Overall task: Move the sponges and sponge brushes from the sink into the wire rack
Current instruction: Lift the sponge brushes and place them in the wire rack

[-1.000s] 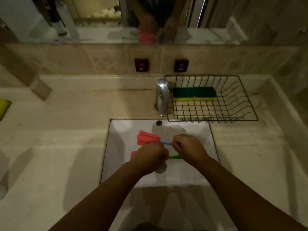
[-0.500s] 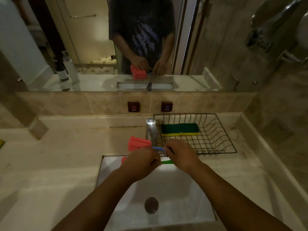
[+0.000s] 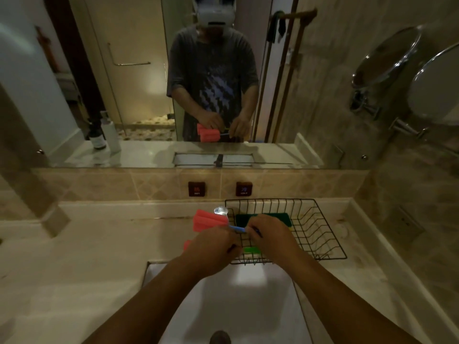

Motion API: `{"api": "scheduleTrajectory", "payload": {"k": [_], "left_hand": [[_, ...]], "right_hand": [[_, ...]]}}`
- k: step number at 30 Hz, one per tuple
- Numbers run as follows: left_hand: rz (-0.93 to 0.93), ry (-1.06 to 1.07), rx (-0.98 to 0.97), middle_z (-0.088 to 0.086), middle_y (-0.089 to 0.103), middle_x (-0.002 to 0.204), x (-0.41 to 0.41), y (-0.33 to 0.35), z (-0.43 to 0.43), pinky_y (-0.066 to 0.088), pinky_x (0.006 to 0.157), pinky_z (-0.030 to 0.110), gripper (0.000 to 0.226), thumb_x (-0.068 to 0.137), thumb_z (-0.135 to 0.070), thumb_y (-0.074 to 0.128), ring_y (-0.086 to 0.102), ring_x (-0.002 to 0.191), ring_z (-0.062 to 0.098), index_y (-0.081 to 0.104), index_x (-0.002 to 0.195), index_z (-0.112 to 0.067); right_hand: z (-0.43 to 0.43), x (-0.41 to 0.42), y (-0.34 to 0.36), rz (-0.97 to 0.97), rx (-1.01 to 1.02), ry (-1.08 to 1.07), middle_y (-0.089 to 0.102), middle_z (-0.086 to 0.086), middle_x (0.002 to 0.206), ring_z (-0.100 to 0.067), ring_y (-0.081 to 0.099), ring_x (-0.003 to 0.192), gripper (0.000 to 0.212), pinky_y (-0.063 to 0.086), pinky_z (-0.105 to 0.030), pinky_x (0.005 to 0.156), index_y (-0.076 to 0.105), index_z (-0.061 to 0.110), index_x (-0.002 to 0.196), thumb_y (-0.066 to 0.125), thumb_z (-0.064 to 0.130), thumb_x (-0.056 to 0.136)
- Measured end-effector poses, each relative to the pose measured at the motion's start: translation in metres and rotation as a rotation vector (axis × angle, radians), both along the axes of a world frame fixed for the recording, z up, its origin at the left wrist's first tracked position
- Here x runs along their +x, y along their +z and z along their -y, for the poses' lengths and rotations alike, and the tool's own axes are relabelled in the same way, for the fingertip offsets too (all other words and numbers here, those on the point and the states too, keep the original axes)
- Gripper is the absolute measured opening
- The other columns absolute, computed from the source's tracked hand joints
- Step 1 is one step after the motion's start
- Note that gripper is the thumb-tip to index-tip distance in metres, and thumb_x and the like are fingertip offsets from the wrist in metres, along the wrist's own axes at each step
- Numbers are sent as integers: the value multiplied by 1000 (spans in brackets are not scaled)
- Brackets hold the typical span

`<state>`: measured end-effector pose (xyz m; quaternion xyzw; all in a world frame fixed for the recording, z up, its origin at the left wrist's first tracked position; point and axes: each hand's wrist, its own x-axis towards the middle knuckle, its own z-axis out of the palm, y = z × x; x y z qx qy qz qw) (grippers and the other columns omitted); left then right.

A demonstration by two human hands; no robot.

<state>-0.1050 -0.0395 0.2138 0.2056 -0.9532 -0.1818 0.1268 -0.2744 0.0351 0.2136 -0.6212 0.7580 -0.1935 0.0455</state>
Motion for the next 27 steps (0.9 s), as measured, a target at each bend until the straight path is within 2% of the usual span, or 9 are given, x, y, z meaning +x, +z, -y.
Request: {"api": "scheduleTrajectory", "payload": {"k": [4,8,13,16,21,27], "left_hand": [[39,-2,-1,0,69,88,2,-1,-2,53,68,25,18,96,-25,55,62,71,9,68,86,-15],[84,0,-3,0,67,87,2,-5,-3,55,73,33,21,97,-27,52,62,73,12,64,82,-18],[79,-3,11,0,68,84,-8,-7,-7,55,72,30,24,97,-26,50,64,71,12,65,82,-16],[73,1,3,-3,64,84,-18,-10,-10,53,74,28,22,98,-27,50,59,72,10,65,84,-18],[72,-13,22,0,68,95,-41,-18,-16,54,75,27,22,99,-31,50,62,79,10,68,97,-18],[79,-45,48,0,68,102,-84,-30,-26,53,81,25,20,99,-30,50,62,88,10,68,100,-20]], "right_hand": [[-1,2,-7,-2,10,6,57,5,84,-7,56,72,17,52,-24,70,59,24,88,48,32,97],[-1,1,-14,19,13,23,55,4,82,-8,53,72,17,46,-21,66,56,24,85,47,32,97],[-5,-12,-18,10,5,34,54,5,82,-8,52,72,17,43,-19,64,57,24,85,48,32,96],[-8,-23,-21,-2,10,34,52,7,81,-6,49,70,15,35,-16,59,57,25,85,49,32,96],[-19,-45,-29,14,16,14,50,9,78,-5,47,67,14,37,-18,58,53,30,81,50,32,94],[-32,-89,-41,20,46,-11,50,8,79,-6,47,66,13,33,-17,55,58,27,85,50,32,94]]}}
